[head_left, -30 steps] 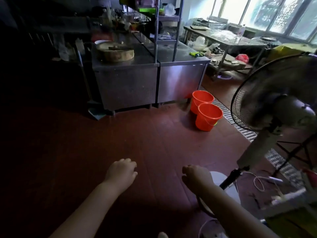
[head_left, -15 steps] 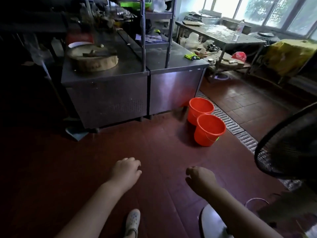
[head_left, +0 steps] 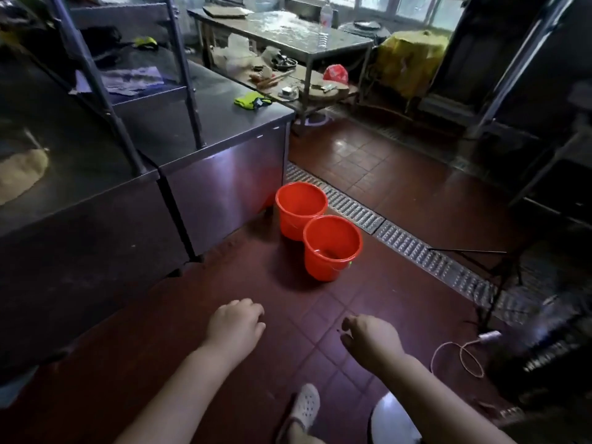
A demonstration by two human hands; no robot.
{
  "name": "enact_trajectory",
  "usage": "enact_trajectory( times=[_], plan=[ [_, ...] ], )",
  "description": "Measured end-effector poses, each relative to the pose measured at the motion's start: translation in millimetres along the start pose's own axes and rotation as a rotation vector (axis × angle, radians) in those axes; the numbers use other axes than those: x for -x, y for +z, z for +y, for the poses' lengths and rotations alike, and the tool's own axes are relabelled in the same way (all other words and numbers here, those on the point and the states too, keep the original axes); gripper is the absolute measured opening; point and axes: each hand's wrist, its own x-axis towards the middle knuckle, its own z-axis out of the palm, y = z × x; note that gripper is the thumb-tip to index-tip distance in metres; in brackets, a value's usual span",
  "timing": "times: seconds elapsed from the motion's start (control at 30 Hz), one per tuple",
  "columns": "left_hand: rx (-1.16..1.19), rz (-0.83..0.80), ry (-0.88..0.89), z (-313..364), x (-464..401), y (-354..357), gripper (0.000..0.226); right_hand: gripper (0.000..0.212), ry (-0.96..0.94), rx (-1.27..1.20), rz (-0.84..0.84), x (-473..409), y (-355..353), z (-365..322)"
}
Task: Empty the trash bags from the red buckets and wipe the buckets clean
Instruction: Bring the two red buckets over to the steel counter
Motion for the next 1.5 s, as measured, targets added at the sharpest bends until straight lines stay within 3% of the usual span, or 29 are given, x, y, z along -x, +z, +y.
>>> enact_trajectory(
  times=[0.5,0.97,1.2,1.5],
  plan=[
    [-0.040,-0.060,0.045,29.8,-362.5,-35.7,0.029,0.024,0.167,-0.114,-0.029,-323.6,-80.3,138.8],
    [-0.088,-0.349,0.201,50.2,-688.0,43.2,0.028,0.023,0.427,-0.161,-0.220,-548.3,-54.3,265.3],
    [-0.050,-0.529,0.072,45.1,-784.8,136.1,0.027,0.027,0.373,-0.202,-0.304,-650.9,10.9,313.0],
    [0.006,-0.643,-0.150,30.8,-846.7,329.2,0.035,0.021,0.292,-0.173,-0.438,-775.7,198.4,374.7]
  ],
)
